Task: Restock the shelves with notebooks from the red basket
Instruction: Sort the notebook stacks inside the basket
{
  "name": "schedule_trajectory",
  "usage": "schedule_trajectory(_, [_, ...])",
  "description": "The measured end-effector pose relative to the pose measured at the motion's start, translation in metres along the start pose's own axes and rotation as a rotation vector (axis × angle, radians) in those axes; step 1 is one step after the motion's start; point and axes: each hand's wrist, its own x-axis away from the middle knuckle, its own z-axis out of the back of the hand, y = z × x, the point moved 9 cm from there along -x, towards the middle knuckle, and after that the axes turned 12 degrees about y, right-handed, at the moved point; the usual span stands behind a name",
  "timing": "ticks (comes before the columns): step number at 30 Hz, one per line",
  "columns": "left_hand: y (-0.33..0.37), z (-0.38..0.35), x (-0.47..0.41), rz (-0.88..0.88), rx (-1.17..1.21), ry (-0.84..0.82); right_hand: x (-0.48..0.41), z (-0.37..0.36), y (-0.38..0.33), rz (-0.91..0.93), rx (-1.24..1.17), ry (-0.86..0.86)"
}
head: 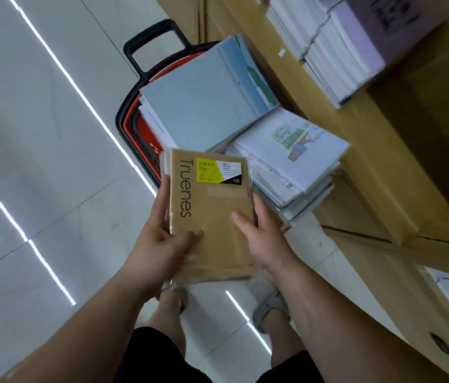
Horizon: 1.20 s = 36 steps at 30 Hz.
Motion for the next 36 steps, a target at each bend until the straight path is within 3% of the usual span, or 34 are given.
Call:
schedule_trajectory(3, [0.034, -0.009, 0.017, -0.027, -0.011, -0.062, 0.027, 0.023, -0.025, 0.015, -0.123, 0.049])
schedule_trajectory(7, [0.086, -0.035, 0.036, -0.012, -0.043, -0.191, 0.061, 0.060, -0.069, 0.083, -0.099, 0.149])
schedule_trajectory(14, [0.154, -0.122, 0.069, -0.067, -0.195, -0.391, 0.100, 0.135, -0.112, 0.146, -0.323, 0.259])
schedule_trajectory(20, [0.144, -0.214, 0.061, -0.111, -0.230, -0.494, 0.085, 0.214, -0.082, 0.132, -0.496, 0.445])
schedule_trajectory(28, [0.123, -0.357, -0.046, -0.208, -0.297, -0.673, -0.016, 0.291, -0.047, 0.231, -0.757, 0.720])
schedule_trajectory(36, [0.092, -0.437, -0.109, -0.297, -0.356, -0.711, -0.103, 0.326, -0.015, 0.300, -0.867, 0.804])
